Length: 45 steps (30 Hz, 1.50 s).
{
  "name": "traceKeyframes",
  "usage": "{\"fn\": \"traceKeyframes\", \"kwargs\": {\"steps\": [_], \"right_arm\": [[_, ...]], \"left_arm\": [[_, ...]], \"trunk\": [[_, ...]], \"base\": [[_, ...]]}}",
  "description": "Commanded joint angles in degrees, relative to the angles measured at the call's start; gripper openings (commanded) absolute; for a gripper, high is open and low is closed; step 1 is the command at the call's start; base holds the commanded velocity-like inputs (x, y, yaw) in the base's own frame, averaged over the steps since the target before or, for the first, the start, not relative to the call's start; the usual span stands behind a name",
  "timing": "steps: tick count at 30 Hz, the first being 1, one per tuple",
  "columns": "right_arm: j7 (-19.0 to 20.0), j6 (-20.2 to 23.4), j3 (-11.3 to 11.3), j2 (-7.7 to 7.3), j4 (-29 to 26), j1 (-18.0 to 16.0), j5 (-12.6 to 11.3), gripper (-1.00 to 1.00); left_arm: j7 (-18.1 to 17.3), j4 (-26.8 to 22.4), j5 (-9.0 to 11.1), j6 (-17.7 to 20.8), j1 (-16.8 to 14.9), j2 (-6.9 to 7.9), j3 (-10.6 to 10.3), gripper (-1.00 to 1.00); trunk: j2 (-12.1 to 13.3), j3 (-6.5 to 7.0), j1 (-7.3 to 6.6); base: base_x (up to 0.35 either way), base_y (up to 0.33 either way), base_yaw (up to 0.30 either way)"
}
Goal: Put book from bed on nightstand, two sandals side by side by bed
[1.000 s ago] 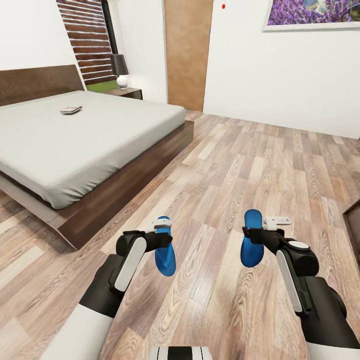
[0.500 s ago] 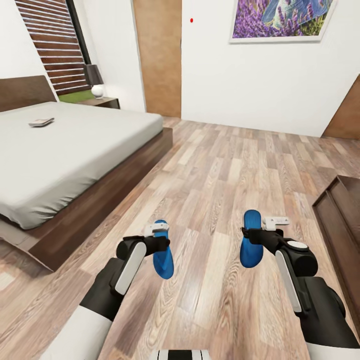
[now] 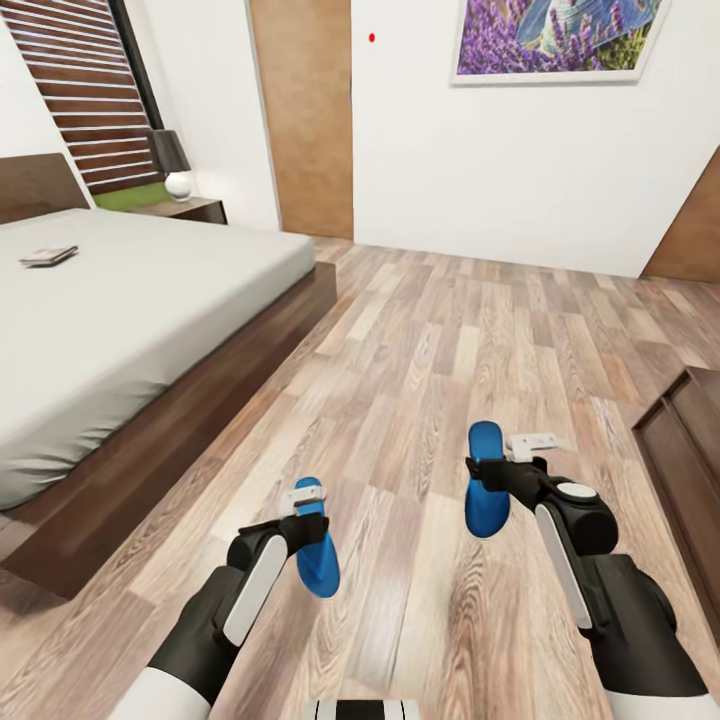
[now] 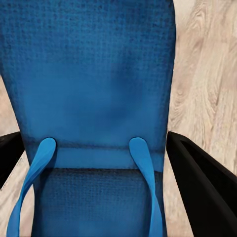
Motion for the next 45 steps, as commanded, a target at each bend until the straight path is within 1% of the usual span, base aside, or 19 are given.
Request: {"fn": "traceKeyframes", "kwargs": {"steps": [1,2,7,16,19,22,23,29,36,42,45], "right_arm": [[-0.03,0.18,0.61,-0.05,-0.06,0.05,-0.03,-1.0],[0.05,0.06,1.42,-0.03,-0.03,0.38,-0.01,-1.0],[0.15,-0.12,2.65,0.0,-0.05,1.23,0.0,-1.0],[0.19,-0.1,3.31,-0.02,-0.07,1.74,0.06,-1.0],[0.2,0.17,3.28,-0.07,-0.06,1.77,0.08,-1.0],[0.25,0.36,3.13,-0.14,-0.05,1.79,0.06,-1.0],[0.32,0.43,3.14,-0.28,-0.06,1.79,0.02,-1.0],[0.41,0.26,3.19,-0.37,-0.06,1.8,-0.03,-1.0],[0.46,0.29,2.98,-0.43,-0.04,1.8,-0.02,-1.0],[0.46,0.38,2.99,-0.44,-0.05,1.8,-0.04,-1.0],[0.46,0.38,3.07,-0.44,-0.05,1.8,-0.02,-1.0]], "left_arm": [[0.54,-0.51,0.66,-0.05,0.39,0.21,-0.04,-1.0],[0.57,-1.1,0.69,-0.22,1.02,0.6,0.01,-1.0],[0.57,-1.64,0.95,-0.42,1.8,1.11,0.04,-1.0],[0.38,-1.79,1.1,-0.18,1.82,1.14,-0.14,-1.0],[0.44,-1.56,1.05,0.15,0.26,0.96,-0.19,-1.0],[0.44,-1.3,1.1,1.27,-2.67,0.73,-0.43,-1.0],[0.43,-1.18,1.14,2.67,-4.29,0.58,-0.54,-1.0],[0.64,-0.66,1.39,5.42,-6.73,0.34,-0.56,-1.0],[0.61,0.8,1.46,5.72,-7.17,-0.07,-0.79,-1.0],[0.6,3.65,1.51,4.98,-7.3,-0.42,-0.82,-1.0],[0.54,3.82,1.48,4.94,-7.31,-0.51,-0.82,-1.0]], "trunk": [[-0.02,-0.05,0.02],[-0.02,-0.05,0.02],[-0.02,-0.05,0.02],[-0.02,-0.05,0.02],[-0.02,-0.05,0.02],[-0.02,-0.05,0.02],[-0.02,-0.05,0.02],[-0.02,-0.05,0.02],[-0.02,-0.05,0.02],[-0.02,-0.05,0.02],[-0.02,-0.05,0.02]], "base": [[0.331,0.0,-0.005],[0.331,0.0,-0.003],[0.332,0.0,-0.002],[0.332,-0.006,0.0],[0.332,-0.055,0.0],[0.332,-0.08,0.0],[0.332,-0.094,0.0],[0.332,-0.102,0.0],[0.332,-0.108,0.0],[0.332,-0.108,0.0],[0.332,-0.108,0.0]]}}
